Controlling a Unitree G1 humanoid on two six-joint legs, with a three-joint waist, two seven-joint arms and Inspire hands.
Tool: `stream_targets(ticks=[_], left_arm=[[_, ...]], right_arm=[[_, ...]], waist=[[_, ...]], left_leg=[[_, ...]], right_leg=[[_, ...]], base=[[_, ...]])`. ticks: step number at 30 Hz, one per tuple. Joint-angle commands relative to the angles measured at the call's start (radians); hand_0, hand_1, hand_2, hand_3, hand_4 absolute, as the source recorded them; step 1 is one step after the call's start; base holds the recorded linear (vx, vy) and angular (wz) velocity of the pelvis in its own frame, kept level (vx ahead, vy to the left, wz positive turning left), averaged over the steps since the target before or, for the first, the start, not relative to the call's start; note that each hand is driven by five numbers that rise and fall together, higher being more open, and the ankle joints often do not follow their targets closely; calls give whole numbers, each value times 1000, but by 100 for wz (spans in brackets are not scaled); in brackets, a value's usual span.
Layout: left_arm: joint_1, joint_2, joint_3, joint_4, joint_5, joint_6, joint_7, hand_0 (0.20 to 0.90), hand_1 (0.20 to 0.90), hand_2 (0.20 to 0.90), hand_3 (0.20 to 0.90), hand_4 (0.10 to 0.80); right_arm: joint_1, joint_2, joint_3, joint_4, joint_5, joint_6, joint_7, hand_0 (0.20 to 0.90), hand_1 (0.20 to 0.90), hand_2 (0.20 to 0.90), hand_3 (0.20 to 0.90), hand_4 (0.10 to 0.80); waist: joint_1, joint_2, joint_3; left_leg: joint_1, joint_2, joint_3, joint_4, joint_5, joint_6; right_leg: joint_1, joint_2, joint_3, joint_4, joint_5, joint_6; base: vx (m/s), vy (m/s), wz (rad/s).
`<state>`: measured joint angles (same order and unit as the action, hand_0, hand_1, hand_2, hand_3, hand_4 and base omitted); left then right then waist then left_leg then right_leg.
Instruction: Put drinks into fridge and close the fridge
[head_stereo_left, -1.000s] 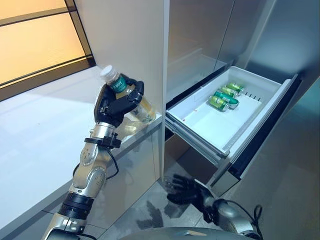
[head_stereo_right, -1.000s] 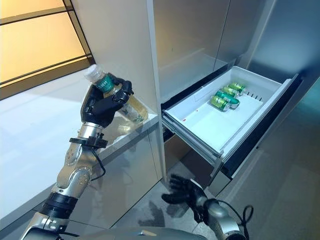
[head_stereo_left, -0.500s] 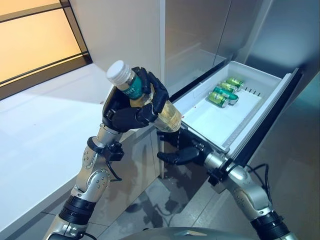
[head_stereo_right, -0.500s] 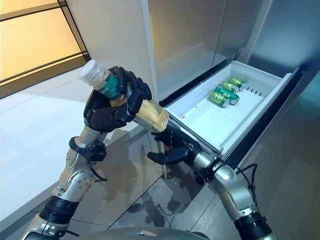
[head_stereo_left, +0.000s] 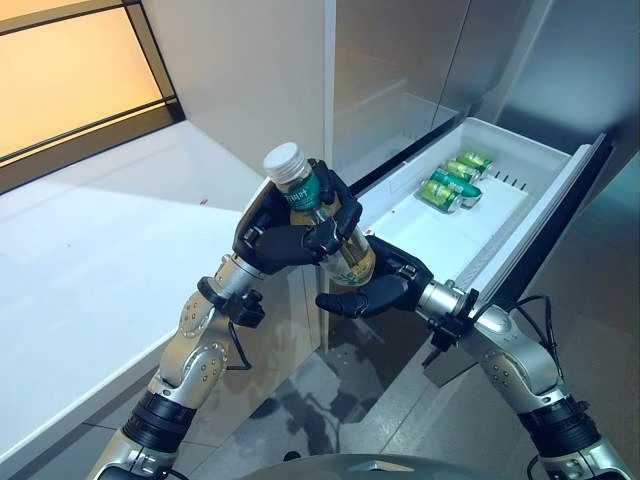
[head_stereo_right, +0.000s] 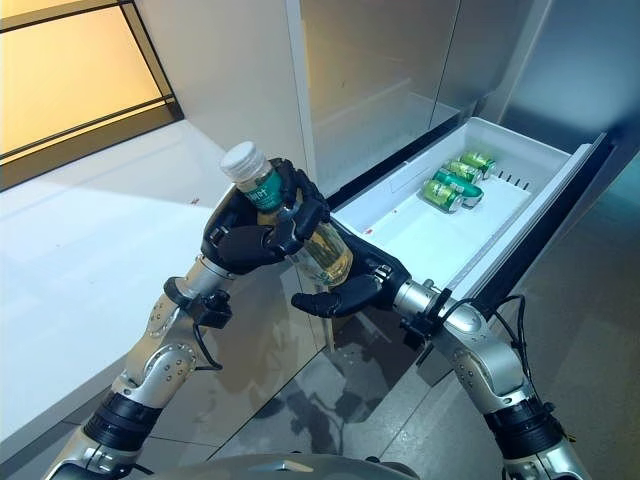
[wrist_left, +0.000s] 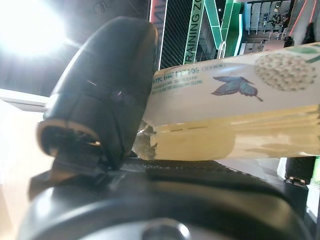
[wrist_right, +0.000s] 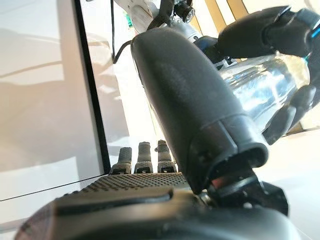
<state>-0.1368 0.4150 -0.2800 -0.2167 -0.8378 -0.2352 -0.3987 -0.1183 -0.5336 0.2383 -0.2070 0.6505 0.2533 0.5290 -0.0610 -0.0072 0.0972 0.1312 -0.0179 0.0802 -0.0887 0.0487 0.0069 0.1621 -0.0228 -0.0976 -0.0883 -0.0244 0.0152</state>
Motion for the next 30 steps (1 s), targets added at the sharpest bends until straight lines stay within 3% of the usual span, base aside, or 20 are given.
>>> stream_targets(ticks=[1,7,17,24,25,27,28,29,30], left_arm=[[-143,-10,10,-5,20,-83,20,300,300,300,200,100],[-164,22,1,59,124,-80,78,300,300,300,200,100],[-173,31,-1,117,156,-57,85,300,300,300,200,100],[-177,8,-30,99,52,-43,15,300,300,300,200,100],[-179,6,-37,96,45,-53,11,300,300,300,200,100],[-189,4,-59,88,25,-88,9,300,300,300,200,100],[-194,3,-66,87,15,-116,12,300,300,300,200,100],[-203,0,-79,80,-1,-146,22,300,300,300,200,100],[-207,-2,-85,78,-10,-166,22,300,300,300,200,100]], right_arm=[[-152,24,-57,-148,99,-72,36,900,900,900,900,800],[-189,-31,-79,-150,99,-82,43,900,900,900,900,800],[-229,-49,-113,-152,131,-72,4,900,900,900,900,800],[-210,-31,-59,-138,187,123,45,900,900,900,900,800],[-209,-31,-50,-134,190,139,54,832,832,832,820,720],[-202,-29,-5,-117,184,190,77,568,568,568,513,413],[-198,-27,14,-107,174,208,93,542,542,542,483,383],[-193,-24,45,-96,159,222,106,413,413,413,332,232],[-191,-22,62,-90,146,228,113,321,321,321,225,125]], waist=[[-5,-9,-70],[-12,-11,-73],[-17,-11,-76],[-18,-14,-77],[-18,-14,-77],[-17,-16,-76],[-18,-17,-77],[-18,-18,-77],[-18,-19,-76]], left_leg=[[15,-30,-12,24,-113,22],[13,-29,-8,25,-114,21],[11,-26,-3,31,-119,19],[9,-27,-8,32,-116,19],[10,-27,-8,31,-116,19],[11,-27,-9,28,-113,18],[11,-27,-9,27,-112,17],[11,-27,-10,25,-109,17],[12,-26,-10,24,-109,17]], right_leg=[[-66,36,9,101,-45,38],[-70,37,14,101,-43,40],[-72,38,21,102,-41,41],[-74,38,20,100,-37,43],[-73,38,20,99,-36,43],[-72,38,19,96,-33,43],[-72,38,19,95,-33,43],[-72,38,19,94,-31,43],[-72,38,19,93,-31,44]], base=[[0,0,0],[0,0,0],[0,0,0],[0,0,0],[0,0,0],[0,0,0],[0,0,0],[0,0,0],[0,0,0]])
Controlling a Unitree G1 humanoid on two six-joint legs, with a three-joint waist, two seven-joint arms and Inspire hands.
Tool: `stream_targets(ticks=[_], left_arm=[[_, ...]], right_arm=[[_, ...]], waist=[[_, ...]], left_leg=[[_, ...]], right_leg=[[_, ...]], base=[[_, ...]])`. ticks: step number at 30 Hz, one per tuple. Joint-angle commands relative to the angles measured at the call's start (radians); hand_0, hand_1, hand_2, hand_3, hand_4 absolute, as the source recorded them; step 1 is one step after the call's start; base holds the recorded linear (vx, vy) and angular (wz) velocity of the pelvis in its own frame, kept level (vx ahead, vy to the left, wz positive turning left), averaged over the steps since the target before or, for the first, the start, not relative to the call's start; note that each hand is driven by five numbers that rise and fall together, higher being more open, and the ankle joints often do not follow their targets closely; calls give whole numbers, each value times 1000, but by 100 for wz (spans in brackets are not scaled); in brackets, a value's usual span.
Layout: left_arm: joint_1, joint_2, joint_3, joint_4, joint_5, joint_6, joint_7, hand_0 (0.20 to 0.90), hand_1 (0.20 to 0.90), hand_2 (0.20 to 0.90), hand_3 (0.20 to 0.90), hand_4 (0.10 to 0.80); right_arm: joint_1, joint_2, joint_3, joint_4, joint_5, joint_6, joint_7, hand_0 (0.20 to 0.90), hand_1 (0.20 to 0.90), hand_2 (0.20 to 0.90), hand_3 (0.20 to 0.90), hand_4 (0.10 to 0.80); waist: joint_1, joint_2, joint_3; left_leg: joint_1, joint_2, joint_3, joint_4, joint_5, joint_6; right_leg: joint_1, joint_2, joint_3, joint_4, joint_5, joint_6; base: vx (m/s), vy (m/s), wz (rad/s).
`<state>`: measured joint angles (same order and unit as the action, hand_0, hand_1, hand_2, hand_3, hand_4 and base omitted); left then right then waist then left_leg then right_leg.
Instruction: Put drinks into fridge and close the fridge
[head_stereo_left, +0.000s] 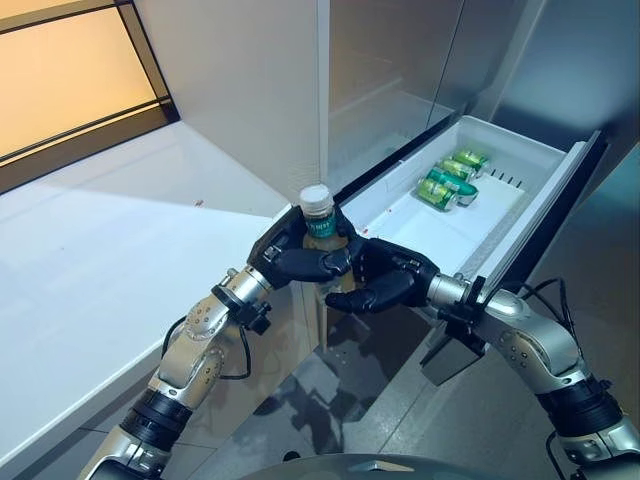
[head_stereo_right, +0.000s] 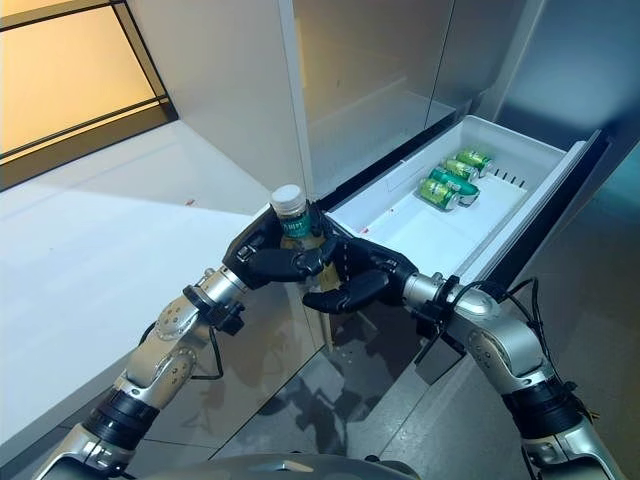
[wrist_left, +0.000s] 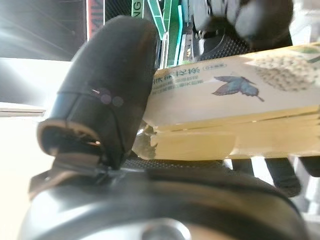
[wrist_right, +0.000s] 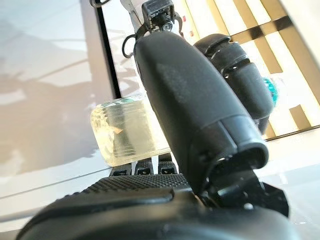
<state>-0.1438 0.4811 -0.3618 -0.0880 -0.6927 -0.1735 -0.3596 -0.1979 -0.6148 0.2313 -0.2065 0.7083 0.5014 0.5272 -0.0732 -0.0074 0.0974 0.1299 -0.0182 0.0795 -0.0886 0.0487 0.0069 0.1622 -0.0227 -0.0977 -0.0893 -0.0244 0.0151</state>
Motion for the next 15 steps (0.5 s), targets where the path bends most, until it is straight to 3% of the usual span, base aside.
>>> stream_targets(ticks=[1,7,15], left_arm=[[-202,-69,-6,-52,-158,-237,-17,300,300,300,200,100],[-213,-95,-54,-82,-237,-250,-67,300,300,300,200,100],[-211,-138,-109,-88,-362,-166,-154,300,300,300,200,100]], right_arm=[[-110,61,76,-88,79,-15,119,316,316,316,219,119],[-108,79,155,-69,34,-16,159,300,300,300,200,100],[-141,102,192,-84,96,-24,113,300,300,300,200,100]], waist=[[-5,-19,-77],[-6,-21,-73],[-11,-21,-66]], left_leg=[[13,-26,-9,24,-109,17],[15,-23,-7,20,-106,16],[17,-25,-5,23,-110,21]], right_leg=[[-72,38,19,94,-31,44],[-71,39,21,93,-29,44],[-71,40,30,94,-29,43]], base=[[0,0,0],[0,0,0],[0,0,0]])
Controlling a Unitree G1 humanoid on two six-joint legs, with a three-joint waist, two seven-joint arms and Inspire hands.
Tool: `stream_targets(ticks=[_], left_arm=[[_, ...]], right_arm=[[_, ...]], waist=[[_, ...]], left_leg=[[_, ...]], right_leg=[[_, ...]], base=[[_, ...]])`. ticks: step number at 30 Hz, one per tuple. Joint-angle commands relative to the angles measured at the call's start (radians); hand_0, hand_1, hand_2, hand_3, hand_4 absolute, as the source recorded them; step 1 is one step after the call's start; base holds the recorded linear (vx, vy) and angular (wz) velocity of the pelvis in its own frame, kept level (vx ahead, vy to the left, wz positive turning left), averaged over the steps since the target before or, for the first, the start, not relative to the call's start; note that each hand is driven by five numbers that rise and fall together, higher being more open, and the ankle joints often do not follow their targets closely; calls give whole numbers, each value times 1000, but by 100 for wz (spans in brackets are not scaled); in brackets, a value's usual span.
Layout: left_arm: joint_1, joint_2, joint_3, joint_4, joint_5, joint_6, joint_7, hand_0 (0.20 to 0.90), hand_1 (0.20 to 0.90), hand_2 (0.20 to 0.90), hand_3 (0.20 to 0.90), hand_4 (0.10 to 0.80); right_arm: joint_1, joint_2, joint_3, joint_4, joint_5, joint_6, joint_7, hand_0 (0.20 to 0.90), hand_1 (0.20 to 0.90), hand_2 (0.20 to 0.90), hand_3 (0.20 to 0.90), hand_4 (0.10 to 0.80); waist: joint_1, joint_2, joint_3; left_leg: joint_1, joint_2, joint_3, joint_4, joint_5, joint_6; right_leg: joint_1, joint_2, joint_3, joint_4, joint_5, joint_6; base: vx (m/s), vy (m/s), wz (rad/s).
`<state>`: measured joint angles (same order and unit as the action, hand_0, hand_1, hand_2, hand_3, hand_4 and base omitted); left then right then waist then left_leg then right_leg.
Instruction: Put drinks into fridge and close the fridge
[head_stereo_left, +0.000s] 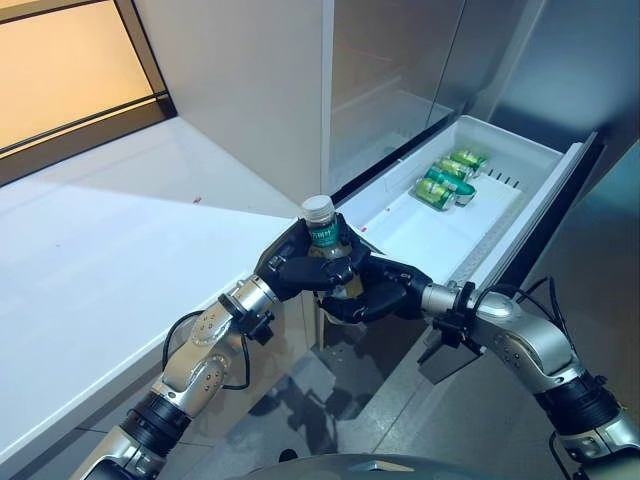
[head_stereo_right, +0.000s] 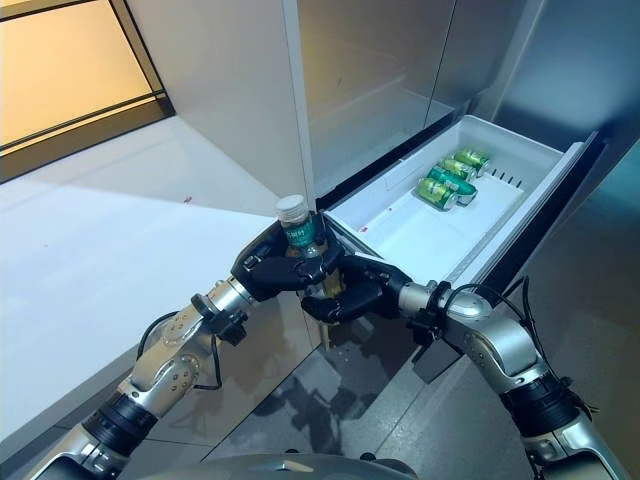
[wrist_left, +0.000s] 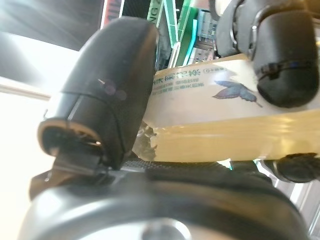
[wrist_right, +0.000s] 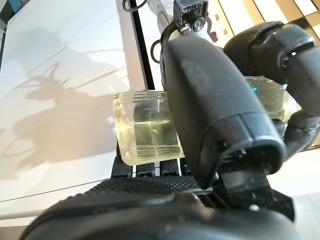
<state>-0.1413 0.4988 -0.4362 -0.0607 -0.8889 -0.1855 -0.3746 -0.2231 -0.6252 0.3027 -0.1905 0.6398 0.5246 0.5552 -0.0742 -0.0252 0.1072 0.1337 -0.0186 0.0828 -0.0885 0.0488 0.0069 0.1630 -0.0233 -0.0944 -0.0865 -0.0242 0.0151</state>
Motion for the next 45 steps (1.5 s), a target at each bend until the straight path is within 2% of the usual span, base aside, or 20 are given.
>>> stream_targets(ticks=[1,4,5,6,14,23,27,30,31,32,34,35,37,42,43,44,45], left_arm=[[-214,-158,-38,-112,-168,-150,-142,300,300,300,200,100],[-213,-173,-56,-105,-145,-123,-140,312,312,312,214,114],[-210,-179,-62,-99,-113,-117,-125,491,491,491,422,322],[-209,-180,-62,-94,-102,-119,-120,900,900,900,900,800],[-216,-159,-55,-71,-1,-164,-100,900,900,900,900,800],[-257,-137,-51,-34,208,-273,66,900,900,900,900,800],[-267,-137,-31,-31,272,-329,143,900,900,900,900,800],[-265,-137,-17,-37,279,-335,172,900,900,900,900,800],[-254,-136,-3,-42,272,-331,196,900,900,900,900,800],[-253,-137,-1,-43,270,-328,199,900,900,900,900,800],[-225,-133,21,-48,222,-301,189,900,900,900,900,800],[-226,-133,22,-48,221,-300,188,900,900,900,900,800],[-204,-126,25,-53,182,-284,173,900,900,900,900,800],[-131,-98,18,-67,54,-211,60,900,900,900,900,800],[-109,-87,12,-71,3,-164,-5,900,900,900,900,800],[-104,-84,8,-73,-3,-162,-15,900,900,900,900,800],[-78,-66,-16,-77,-58,-105,-91,900,900,900,900,800]], right_arm=[[-119,113,121,-100,169,-46,82,300,300,300,200,100],[-132,120,125,-105,154,-73,60,300,300,300,200,100],[-143,119,120,-106,118,-108,44,300,300,300,200,100],[-148,115,116,-106,113,-113,38,300,300,300,200,100],[-230,83,71,-72,125,-90,-117,300,300,300,200,100],[-375,60,19,5,92,-170,-315,300,300,300,200,100],[-470,23,-45,76,-16,-219,-460,300,300,300,200,100],[-520,-18,-78,119,-75,-237,-523,300,300,300,200,100],[-562,-66,-109,162,-115,-247,-573,300,300,300,200,100],[-568,-73,-111,167,-112,-246,-584,300,300,300,200,100],[-627,-162,-152,252,-125,-240,-620,300,300,300,200,100],[-630,-163,-150,254,-125,-241,-619,300,300,300,200,100],[-670,-223,-160,327,-118,-238,-640,300,300,300,200,100],[-743,-361,-156,550,-127,-301,-662,300,300,300,200,100],[-766,-398,-142,630,-140,-338,-665,300,300,300,200,100],[-772,-406,-138,647,-137,-346,-663,300,300,300,200,100],[-807,-442,-114,739,-154,-383,-662,300,300,300,200,100]], waist=[[-10,-3,-76],[-12,-3,-75],[-13,-3,-75],[-13,-3,-75],[-10,-4,-77],[-2,-7,-80],[6,-13,-81],[12,-17,-85],[16,-21,-88],[17,-22,-88],[26,-30,-90],[26,-29,-89],[33,-34,-89],[56,-42,-84],[64,-42,-82],[65,-43,-82],[74,-42,-79]], left_leg=[[14,-24,-7,23,-110,21],[17,-24,-4,23,-112,23],[17,-24,-3,23,-113,23],[17,-24,-2,23,-113,23],[15,-25,0,27,-118,25],[18,-24,-7,30,-122,22],[14,-26,-21,36,-127,22],[4,-27,-25,41,-123,22],[2,-27,-30,41,-123,22],[1,-27,-31,41,-123,22],[-3,-28,-36,46,-125,19],[-4,-28,-36,46,-125,19],[-7,-29,-40,49,-125,17],[-11,-29,-51,50,-121,13],[-5,-29,-57,47,-126,12],[-5,-29,-58,47,-125,12],[-6,-28,-61,46,-122,10]], right_leg=[[-71,41,27,92,-29,44],[-70,41,28,92,-29,43],[-69,41,30,90,-28,43],[-69,41,30,89,-28,43],[-71,42,30,95,-29,40],[-64,42,27,93,-30,38],[-65,43,26,99,-34,34],[-73,43,25,102,-29,31],[-75,44,24,103,-30,30],[-75,44,24,103,-30,30],[-75,44,20,105,-32,27],[-76,44,20,105,-33,27],[-75,44,14,106,-34,25],[-71,43,-4,107,-37,21],[-62,44,-11,106,-45,20],[-62,44,-13,105,-44,20],[-60,42,-21,105,-44,19]], base=[[0,0,0],[0,0,0],[0,0,0],[0,0,0],[0,0,0],[0,0,0],[0,0,0],[0,0,0],[0,0,0],[15,-5,3],[7,-10,6],[-1,-10,5],[0,0,0],[13,-7,10],[6,-7,19],[42,-4,22],[11,-1,14]])
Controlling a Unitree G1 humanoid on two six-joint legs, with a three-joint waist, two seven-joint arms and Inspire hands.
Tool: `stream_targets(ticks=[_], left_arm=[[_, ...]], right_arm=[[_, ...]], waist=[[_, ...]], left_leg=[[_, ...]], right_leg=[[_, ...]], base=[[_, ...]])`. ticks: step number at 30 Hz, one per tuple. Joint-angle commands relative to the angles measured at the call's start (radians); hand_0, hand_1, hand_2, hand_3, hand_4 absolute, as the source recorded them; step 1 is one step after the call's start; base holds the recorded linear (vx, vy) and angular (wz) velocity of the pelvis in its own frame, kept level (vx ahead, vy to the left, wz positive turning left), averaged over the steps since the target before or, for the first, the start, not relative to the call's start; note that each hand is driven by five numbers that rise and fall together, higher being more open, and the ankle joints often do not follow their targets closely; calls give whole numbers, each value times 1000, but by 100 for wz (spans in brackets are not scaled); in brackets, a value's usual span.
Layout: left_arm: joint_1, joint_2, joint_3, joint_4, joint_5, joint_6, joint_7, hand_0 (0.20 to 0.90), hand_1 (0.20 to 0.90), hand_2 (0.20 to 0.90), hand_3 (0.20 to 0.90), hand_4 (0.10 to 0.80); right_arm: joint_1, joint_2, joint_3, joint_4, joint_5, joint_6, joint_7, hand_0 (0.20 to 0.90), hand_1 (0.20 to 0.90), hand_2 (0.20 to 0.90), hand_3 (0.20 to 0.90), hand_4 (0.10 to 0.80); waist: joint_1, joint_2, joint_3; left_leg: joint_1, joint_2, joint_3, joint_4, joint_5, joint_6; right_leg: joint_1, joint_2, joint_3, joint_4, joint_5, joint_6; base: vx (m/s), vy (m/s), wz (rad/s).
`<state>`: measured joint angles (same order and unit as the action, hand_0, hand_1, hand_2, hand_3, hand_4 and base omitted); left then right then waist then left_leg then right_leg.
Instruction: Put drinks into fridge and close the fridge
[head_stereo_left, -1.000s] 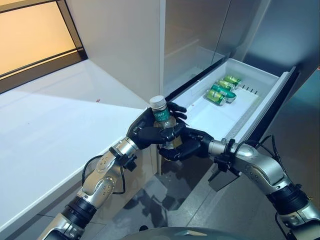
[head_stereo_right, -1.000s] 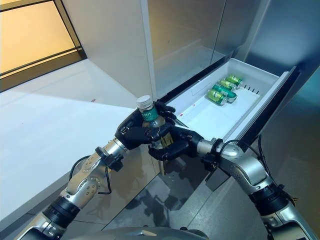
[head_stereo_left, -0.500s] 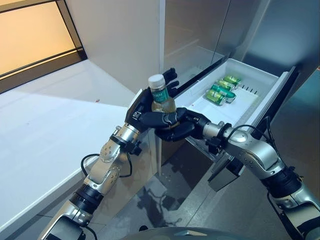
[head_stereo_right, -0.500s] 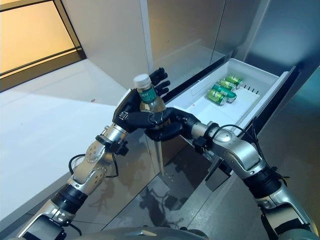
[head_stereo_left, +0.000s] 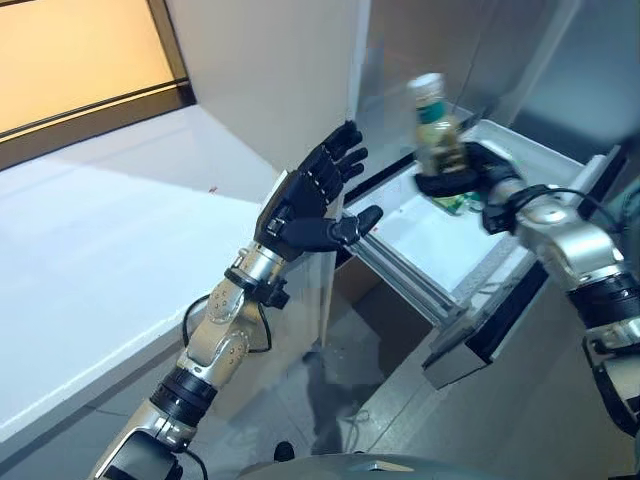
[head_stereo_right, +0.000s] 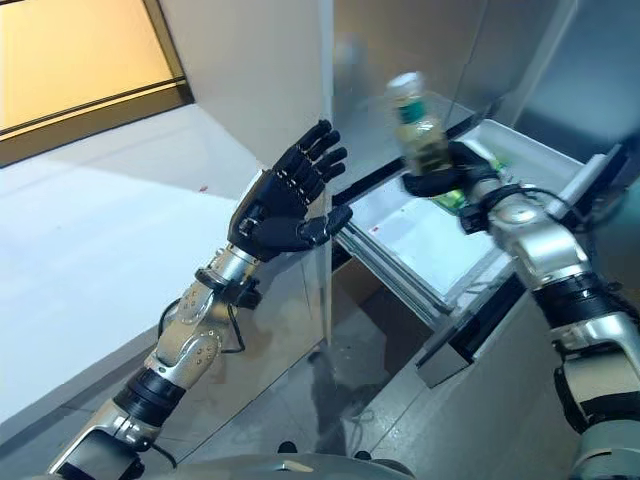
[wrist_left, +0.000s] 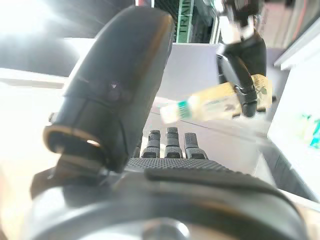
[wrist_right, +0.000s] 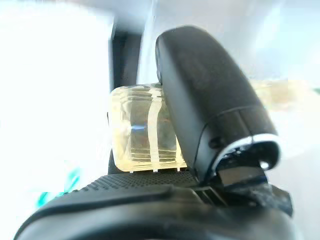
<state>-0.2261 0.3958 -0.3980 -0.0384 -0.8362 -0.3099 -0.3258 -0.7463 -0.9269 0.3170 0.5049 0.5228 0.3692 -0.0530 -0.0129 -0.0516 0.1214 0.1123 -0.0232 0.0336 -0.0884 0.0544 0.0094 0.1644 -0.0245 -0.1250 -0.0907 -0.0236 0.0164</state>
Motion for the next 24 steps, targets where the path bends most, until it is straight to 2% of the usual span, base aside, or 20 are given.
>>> stream_targets(ticks=[1,2,3,5,6,8,9,16,19,24], left_arm=[[14,40,-59,-101,-129,39,-162,900,900,900,900,800],[30,48,-74,-103,-172,84,-210,900,900,900,900,800],[30,47,-73,-103,-174,85,-211,900,900,900,900,800],[54,51,-103,-94,-264,235,-295,900,900,900,900,800],[56,50,-104,-93,-268,246,-301,900,900,900,900,800],[85,54,-152,-77,-296,341,-334,900,900,900,900,800],[85,54,-151,-77,-296,341,-334,900,900,900,900,800],[198,75,-219,29,-261,514,-334,900,900,900,900,800],[247,88,-237,102,-184,507,-334,900,900,900,900,800],[270,97,-252,237,-75,425,-306,900,900,900,900,800]], right_arm=[[-297,-150,-114,69,-29,-236,-52,300,300,300,200,100],[-319,-162,-91,119,-26,-247,-50,300,300,300,200,100],[-324,-162,-87,122,-26,-248,-49,300,300,300,200,100],[-364,-168,-44,217,-14,-274,-45,300,300,300,200,100],[-370,-167,-38,227,-13,-275,-44,300,300,300,200,100],[-396,-149,-1,304,-15,-282,-50,300,300,300,200,100],[-398,-149,1,306,-15,-283,-50,300,300,300,200,100],[-408,-112,8,462,-71,-281,-47,300,300,300,200,100],[-396,-114,-12,498,-92,-285,-56,300,300,300,200,100],[-388,-118,-27,519,-111,-246,-69,300,300,300,200,100]], waist=[[15,-14,-93],[21,-12,-93],[20,-11,-93],[30,-5,-91],[31,-4,-91],[40,4,-89],[40,5,-89],[79,26,-78],[95,33,-60],[108,44,-24]], left_leg=[[16,-23,-13,45,-127,7],[15,-23,-16,44,-124,6],[15,-23,-16,44,-124,5],[15,-22,-19,42,-121,3],[15,-22,-19,43,-121,3],[15,-22,-20,45,-121,1],[15,-22,-21,45,-121,1],[3,-25,-34,59,-123,1],[-20,-26,-44,69,-119,1],[-74,-24,-49,81,-109,0]], right_leg=[[-60,43,8,109,-45,17],[-59,42,3,108,-46,17],[-59,42,3,108,-46,17],[-56,38,-8,108,-48,16],[-56,37,-10,109,-49,16],[-50,32,-23,107,-51,16],[-50,32,-23,107,-51,16],[-42,23,-52,100,-60,11],[-54,20,-59,102,-63,7],[-100,17,-66,113,-61,3]], base=[[17,1,14],[10,2,8],[17,5,8],[0,0,0],[0,0,0],[42,-4,2],[54,-6,9],[88,-17,13],[37,-35,14],[-50,-32,20]])
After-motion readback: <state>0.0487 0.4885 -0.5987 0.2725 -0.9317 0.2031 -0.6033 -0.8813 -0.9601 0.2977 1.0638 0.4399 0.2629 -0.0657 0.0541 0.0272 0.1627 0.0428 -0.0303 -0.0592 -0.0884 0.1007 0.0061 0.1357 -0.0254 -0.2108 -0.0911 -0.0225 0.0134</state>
